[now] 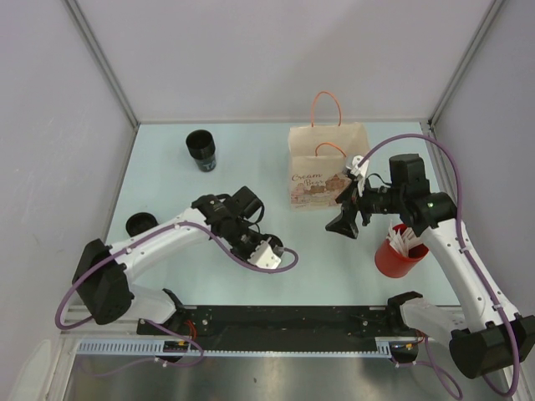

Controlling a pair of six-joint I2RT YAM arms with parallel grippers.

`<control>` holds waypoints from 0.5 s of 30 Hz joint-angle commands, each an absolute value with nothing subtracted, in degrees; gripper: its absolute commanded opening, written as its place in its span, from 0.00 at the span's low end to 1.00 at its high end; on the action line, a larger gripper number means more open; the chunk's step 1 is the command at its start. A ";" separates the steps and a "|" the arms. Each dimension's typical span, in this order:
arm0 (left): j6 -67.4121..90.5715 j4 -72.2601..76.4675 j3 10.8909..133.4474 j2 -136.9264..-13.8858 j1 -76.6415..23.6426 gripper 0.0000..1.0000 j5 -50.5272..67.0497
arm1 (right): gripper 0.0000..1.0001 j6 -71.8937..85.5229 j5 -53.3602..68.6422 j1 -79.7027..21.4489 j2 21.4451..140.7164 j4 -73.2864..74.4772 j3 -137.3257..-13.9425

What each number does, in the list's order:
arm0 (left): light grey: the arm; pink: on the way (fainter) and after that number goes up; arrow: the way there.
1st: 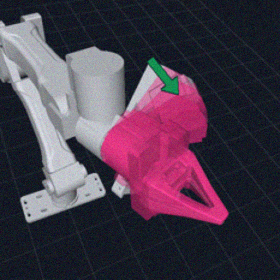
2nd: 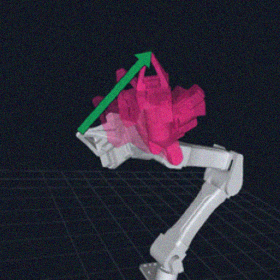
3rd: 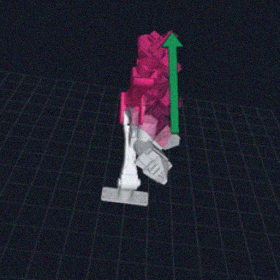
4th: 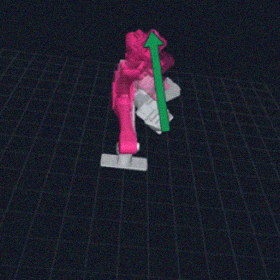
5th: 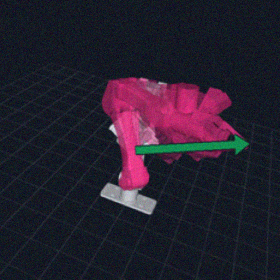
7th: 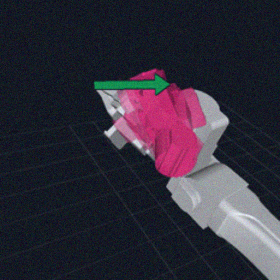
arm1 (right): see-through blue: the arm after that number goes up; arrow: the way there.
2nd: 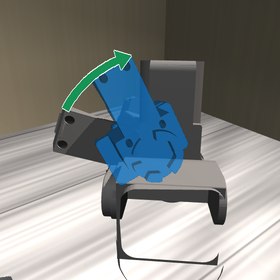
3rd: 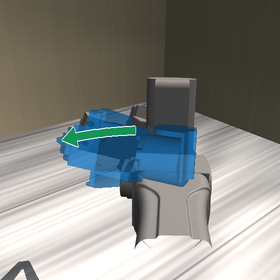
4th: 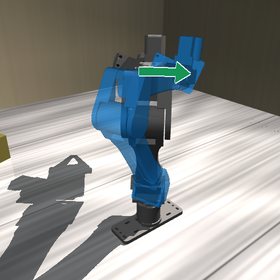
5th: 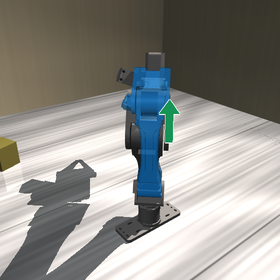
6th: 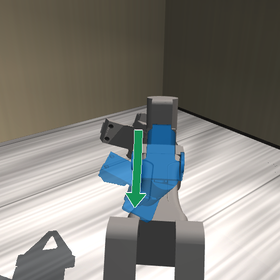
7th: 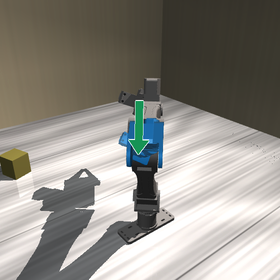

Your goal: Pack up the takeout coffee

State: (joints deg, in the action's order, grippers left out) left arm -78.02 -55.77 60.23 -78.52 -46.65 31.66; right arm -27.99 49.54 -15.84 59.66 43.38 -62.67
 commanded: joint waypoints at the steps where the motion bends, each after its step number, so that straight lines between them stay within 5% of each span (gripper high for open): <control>1: -76.91 -53.18 63.10 -75.94 -47.11 0.43 34.01 | 1.00 -26.63 51.85 -15.64 60.38 41.22 -62.49; 15: -54.00 -39.12 61.18 -69.43 -43.51 0.90 29.98 | 1.00 -11.01 51.42 -21.88 65.12 29.37 -57.41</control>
State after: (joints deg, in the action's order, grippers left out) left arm -65.28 -47.59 62.46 -71.81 -46.02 31.44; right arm -18.92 50.89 -19.31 64.60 37.01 -59.99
